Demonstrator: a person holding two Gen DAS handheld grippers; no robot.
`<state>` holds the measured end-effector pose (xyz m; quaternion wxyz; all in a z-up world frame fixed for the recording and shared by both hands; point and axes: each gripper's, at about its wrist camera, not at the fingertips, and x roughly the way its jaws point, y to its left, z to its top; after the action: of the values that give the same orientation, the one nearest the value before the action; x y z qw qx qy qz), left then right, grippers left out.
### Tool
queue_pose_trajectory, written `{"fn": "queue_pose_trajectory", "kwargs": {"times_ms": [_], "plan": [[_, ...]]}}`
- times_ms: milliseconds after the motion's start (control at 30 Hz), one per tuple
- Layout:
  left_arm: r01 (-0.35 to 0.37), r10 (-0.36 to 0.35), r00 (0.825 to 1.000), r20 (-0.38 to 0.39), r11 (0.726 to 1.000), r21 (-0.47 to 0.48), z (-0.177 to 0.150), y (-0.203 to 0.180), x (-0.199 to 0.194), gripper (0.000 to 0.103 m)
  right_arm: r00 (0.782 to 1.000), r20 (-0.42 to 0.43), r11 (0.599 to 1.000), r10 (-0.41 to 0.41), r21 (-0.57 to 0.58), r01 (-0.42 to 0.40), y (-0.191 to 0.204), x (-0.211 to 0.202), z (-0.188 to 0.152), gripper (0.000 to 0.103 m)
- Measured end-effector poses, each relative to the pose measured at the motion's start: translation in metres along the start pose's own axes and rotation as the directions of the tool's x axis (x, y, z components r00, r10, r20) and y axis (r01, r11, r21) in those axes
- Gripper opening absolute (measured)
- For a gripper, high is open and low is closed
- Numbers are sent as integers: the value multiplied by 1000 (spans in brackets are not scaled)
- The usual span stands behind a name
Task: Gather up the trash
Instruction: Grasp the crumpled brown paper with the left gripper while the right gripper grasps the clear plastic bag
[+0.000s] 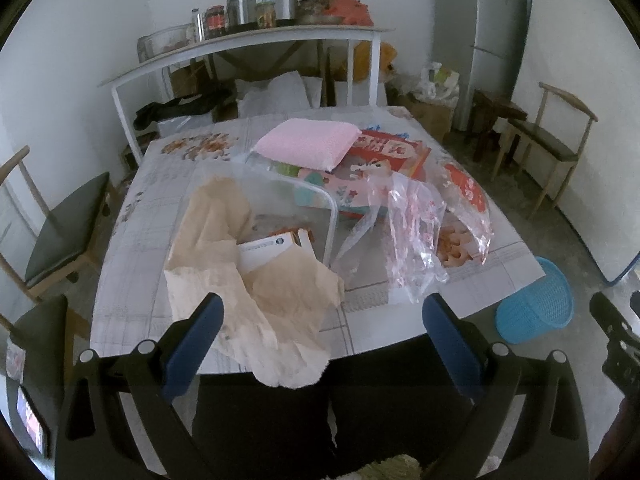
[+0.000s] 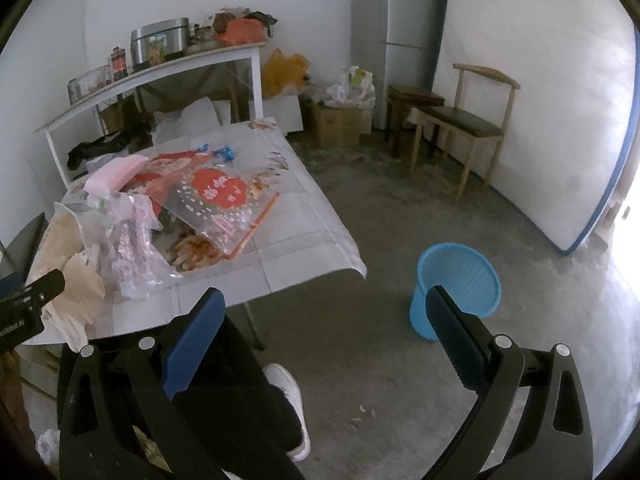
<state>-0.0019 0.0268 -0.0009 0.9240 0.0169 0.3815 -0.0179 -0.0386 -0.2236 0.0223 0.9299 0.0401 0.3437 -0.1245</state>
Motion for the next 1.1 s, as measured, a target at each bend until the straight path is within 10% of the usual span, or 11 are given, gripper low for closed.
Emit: {"fn": "queue_pose_trajectory", "kwargs": {"times_ms": [367, 667, 1100], "plan": [[25, -27, 996, 85, 999, 33, -11, 78, -1, 98, 992, 29, 991, 122, -60, -120, 48, 15, 26, 96], [273, -273, 957, 98, 962, 20, -7, 124, 18, 97, 977, -33, 967, 213, -133, -215, 91, 42, 28, 96], [141, -137, 990, -36, 935, 326, -24, 79, 84, 95, 967, -89, 956, 237, -156, -249, 116, 63, 32, 96]]}}
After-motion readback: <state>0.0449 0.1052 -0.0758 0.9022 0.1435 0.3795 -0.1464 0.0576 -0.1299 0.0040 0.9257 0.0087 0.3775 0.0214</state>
